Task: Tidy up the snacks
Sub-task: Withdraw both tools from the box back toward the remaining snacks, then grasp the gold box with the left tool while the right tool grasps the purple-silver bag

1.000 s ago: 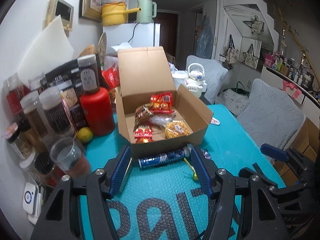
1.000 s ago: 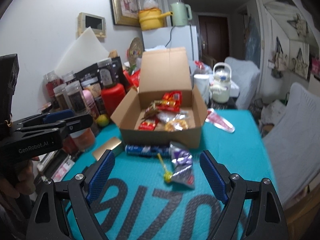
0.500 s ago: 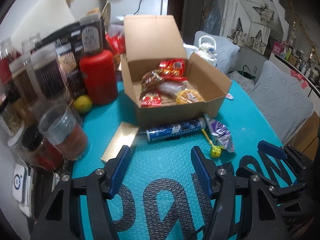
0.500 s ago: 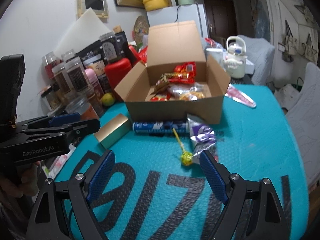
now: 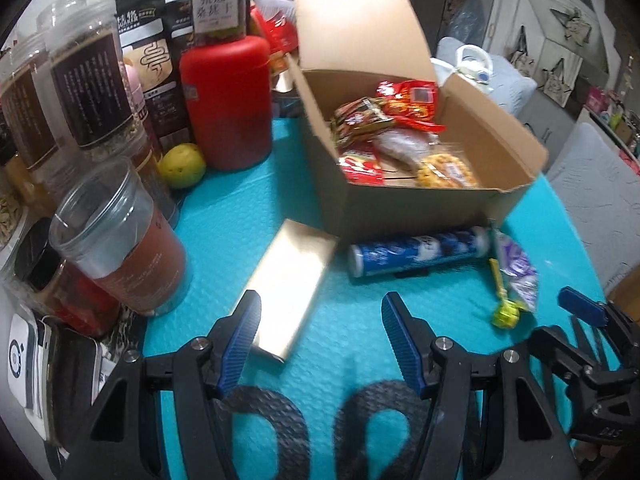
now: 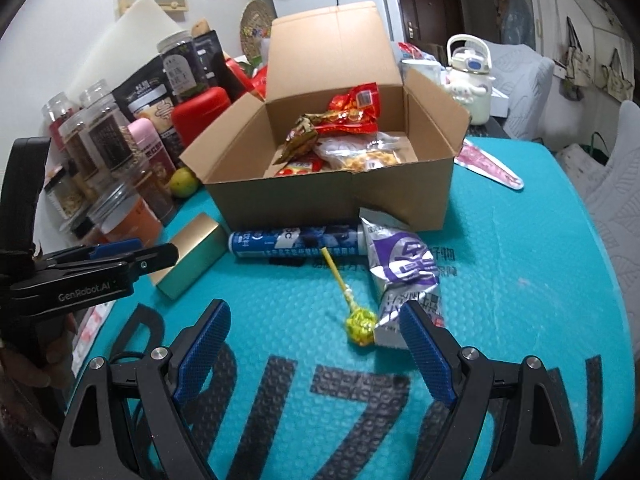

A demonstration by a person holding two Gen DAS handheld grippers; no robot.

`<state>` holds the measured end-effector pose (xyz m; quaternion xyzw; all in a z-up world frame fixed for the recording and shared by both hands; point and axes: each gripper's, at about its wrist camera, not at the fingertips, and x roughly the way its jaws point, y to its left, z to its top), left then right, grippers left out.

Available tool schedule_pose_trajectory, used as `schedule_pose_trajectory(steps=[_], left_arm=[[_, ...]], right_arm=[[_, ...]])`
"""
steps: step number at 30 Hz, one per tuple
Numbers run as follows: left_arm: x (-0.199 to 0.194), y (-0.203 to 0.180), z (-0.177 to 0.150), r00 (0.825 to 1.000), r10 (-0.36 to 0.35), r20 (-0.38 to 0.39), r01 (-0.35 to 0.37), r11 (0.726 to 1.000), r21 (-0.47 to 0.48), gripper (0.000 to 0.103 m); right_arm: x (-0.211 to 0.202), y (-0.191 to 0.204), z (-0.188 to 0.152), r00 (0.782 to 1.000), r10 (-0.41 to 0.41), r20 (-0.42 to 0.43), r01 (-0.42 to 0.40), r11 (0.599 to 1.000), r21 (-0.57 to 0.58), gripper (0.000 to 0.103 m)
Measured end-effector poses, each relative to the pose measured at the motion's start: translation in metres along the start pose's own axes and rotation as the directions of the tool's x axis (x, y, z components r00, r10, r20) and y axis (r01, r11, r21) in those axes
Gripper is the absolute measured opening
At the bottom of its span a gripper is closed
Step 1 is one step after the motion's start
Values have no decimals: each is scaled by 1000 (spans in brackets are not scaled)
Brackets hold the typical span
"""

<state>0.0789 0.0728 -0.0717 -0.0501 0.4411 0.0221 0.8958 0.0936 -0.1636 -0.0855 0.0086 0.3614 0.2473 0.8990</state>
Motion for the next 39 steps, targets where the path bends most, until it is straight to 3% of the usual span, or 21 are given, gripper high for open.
schedule_pose_trajectory(steps=[9,13,17,19,24,27,36,38,39], left_arm=[[46,14,16,992,96,-78,-94,995,30,62],[66,16,17,987,58,-148,-53,998,33,62],[79,24,15,986,-29,-164,21,998,-54,62],[77,20,13,990,-7,-140,2,999,-34,46],[70,0,4,991,34,-130,-28,998,49,43],[67,-6,-3,987,-26,-157,29,999,15,43],[55,-34,-15,985,-20,-170,29,998,50,43],[53,-35,-17,985,-20,-173,28,999,44,43],[52,-35,-19,985,-17,-174,25,999,45,43]], right_arm=[[24,-11,15,999,-42,-16,42,999,-2,88],[29,-19,18,998,-63,-26,64,998,5,88],[33,-23,18,997,-73,-31,74,997,5,88],[32,-27,18,996,-79,-28,80,997,10,88],[28,-43,19,988,-154,-26,155,987,33,86],[33,-56,17,984,-166,-57,170,984,62,79],[54,-78,5,984,-93,-150,113,986,125,66],[55,-78,4,987,-66,-147,85,988,128,57],[54,-76,4,987,-63,-146,80,990,117,47]])
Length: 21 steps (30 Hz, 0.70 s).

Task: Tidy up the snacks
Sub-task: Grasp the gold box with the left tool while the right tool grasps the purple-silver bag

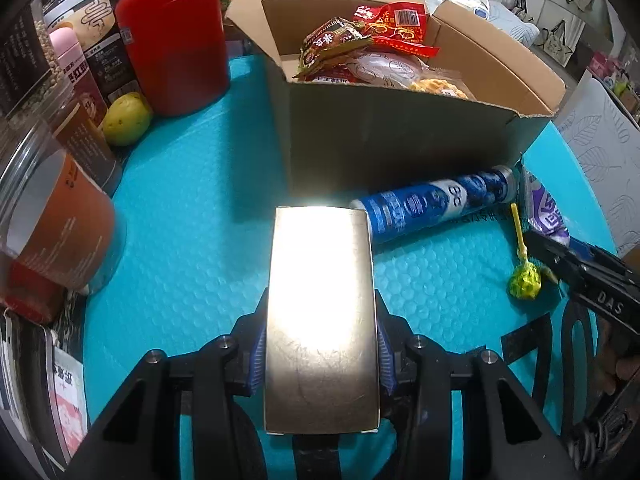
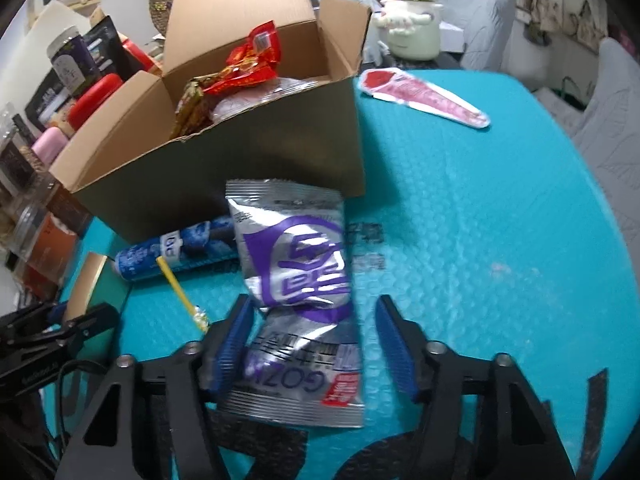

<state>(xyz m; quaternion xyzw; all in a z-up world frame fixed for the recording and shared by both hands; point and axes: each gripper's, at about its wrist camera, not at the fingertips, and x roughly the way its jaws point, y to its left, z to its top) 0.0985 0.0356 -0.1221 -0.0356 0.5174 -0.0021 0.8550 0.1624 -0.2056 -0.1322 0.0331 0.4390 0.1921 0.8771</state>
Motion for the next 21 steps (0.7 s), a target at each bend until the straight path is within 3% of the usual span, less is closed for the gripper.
schedule_pose_trajectory(steps=[8,21], left_arm=[[-12,0,-19,1000,-5,-7,5,1000,0,43],[-42,-36,-60,997,-79,12,78,995,62,43]], right_arm=[[-18,-1,-18,1000,-8,9,8,1000,-13,37],[-68,-6,-74,1000,-7,6,7,1000,3,36]])
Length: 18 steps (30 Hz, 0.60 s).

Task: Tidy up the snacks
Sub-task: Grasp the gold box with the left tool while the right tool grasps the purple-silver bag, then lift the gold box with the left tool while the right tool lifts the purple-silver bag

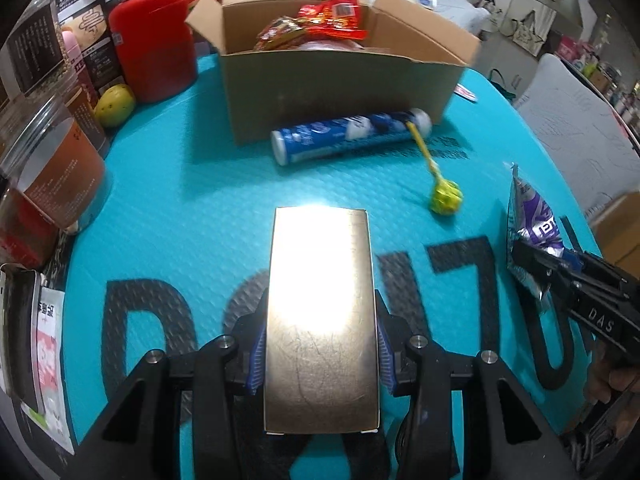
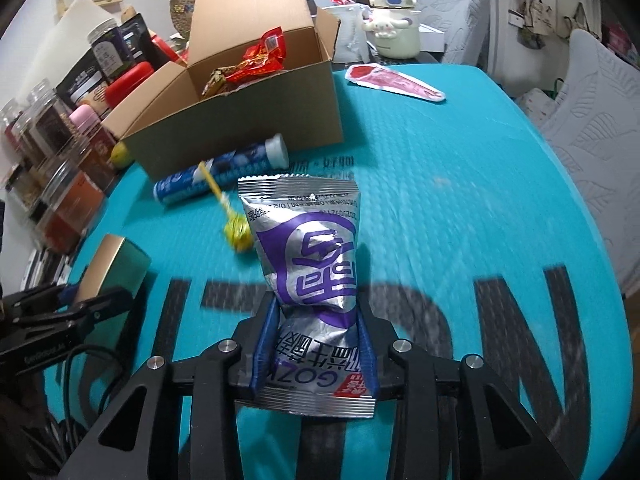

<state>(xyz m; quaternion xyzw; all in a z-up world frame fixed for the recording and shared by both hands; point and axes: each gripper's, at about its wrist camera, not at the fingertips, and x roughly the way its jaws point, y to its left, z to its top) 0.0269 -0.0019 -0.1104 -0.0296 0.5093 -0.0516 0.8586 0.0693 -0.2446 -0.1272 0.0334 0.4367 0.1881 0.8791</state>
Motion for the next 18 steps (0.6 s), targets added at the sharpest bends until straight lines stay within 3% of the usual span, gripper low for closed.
schedule_pose_trajectory(steps=[11,18], left_arm=[[-12,-21,-27,999,-43,-7,43,998,49,43],[-9,-22,-35,1000,-25,-13,26,998,59,43]], right_arm=[[-21,12,-36,999,36,-27,-37,999,-37,36],[-19,19,-43,999,31,-29,-32,998,-55,36]])
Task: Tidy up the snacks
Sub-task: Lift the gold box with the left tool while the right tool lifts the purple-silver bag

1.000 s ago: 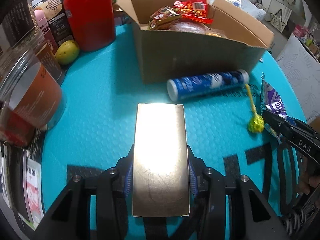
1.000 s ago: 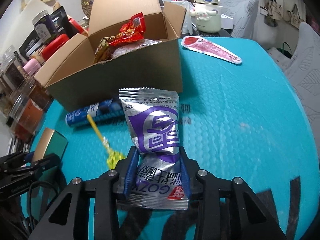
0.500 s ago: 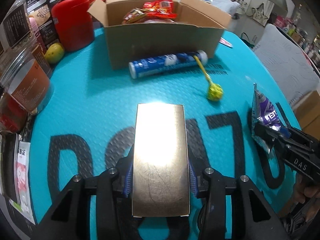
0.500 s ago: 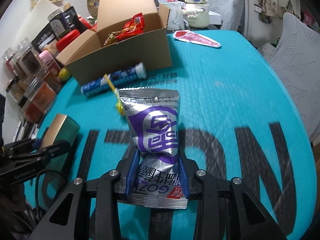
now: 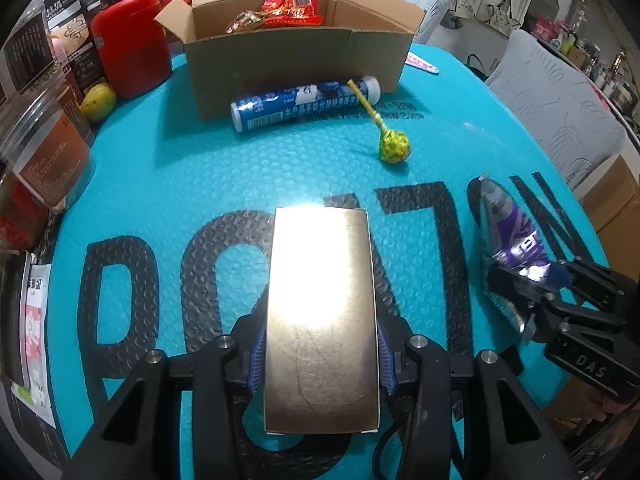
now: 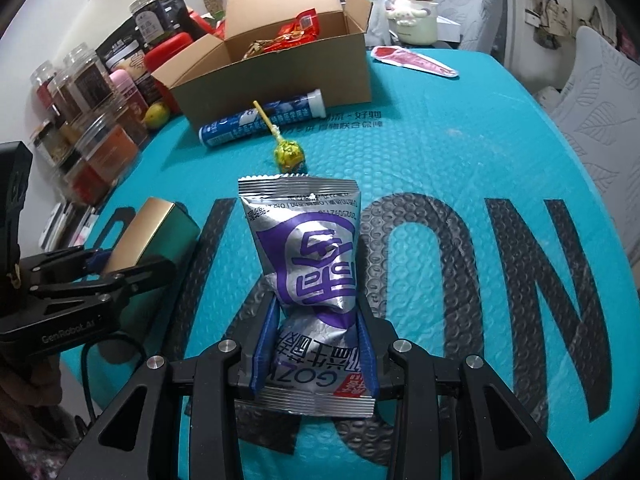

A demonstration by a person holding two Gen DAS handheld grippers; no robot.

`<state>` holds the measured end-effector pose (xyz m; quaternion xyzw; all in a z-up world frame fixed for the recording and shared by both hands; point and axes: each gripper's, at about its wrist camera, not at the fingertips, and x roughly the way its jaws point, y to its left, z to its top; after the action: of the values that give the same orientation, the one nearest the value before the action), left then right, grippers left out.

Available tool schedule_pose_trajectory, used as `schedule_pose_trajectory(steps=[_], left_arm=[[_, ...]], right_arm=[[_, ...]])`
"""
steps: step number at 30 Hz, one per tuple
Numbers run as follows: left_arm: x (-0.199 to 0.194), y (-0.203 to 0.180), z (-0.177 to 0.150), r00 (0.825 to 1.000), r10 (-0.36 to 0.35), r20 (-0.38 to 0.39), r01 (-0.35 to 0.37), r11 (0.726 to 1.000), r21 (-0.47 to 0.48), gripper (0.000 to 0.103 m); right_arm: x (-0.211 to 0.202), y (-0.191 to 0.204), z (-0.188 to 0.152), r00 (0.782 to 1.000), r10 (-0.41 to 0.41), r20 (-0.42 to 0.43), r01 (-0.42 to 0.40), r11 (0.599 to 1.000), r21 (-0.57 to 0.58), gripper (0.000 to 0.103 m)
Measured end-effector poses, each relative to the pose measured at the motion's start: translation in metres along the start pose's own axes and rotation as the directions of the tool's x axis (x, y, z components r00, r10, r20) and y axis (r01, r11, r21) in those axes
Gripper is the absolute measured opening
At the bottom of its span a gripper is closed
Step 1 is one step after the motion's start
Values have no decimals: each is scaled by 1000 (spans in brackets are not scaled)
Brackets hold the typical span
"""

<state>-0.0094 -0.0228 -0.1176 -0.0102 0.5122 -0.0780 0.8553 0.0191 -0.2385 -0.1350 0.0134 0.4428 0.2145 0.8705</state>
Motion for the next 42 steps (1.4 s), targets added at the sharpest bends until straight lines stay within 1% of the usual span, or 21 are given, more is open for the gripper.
schedule_pose_trajectory(steps=[4,8,11,15,18,21,24,27,29,33,37,42], left_arm=[[1,-1,-3,1000,20,15,-20,1000,10,44],[3,-4,-5,999,50,18,-50,998,28,44],[4,-4,-7,998,53,33,-54,998,29,44],[3,-4,-9,998,49,43,-51,998,26,44],[3,-4,-9,998,50,43,-52,998,30,43],[2,-3,-9,998,41,37,-42,999,22,43],[1,-2,-8,999,19,32,-19,1000,8,43],[-2,-1,-6,999,-5,35,5,1000,-6,43],[-7,-1,-2,999,-19,42,20,1000,-8,43],[-17,-4,7,997,-41,72,41,999,7,43],[-30,-7,19,992,-57,114,55,998,20,43],[-46,-5,36,984,-75,163,72,997,24,43]], right_arm=[[0,1,-2,1000,-10,12,10,1000,-4,38],[6,3,-5,1000,-17,8,17,1000,-6,44],[6,7,-8,999,-43,33,44,999,-30,45],[7,10,-9,997,-66,46,68,997,-44,45],[6,11,-11,996,-66,58,69,996,-49,45],[4,10,-12,996,-63,57,66,997,-39,39],[1,8,-15,998,-34,56,35,999,-24,37],[-2,5,-17,998,37,55,-38,999,6,36],[-3,4,-18,996,69,53,-71,997,25,35],[-8,10,-16,993,99,60,-100,995,8,35],[-13,18,-4,987,143,74,-142,990,-19,35],[-25,25,20,978,173,119,-167,984,-57,35]])
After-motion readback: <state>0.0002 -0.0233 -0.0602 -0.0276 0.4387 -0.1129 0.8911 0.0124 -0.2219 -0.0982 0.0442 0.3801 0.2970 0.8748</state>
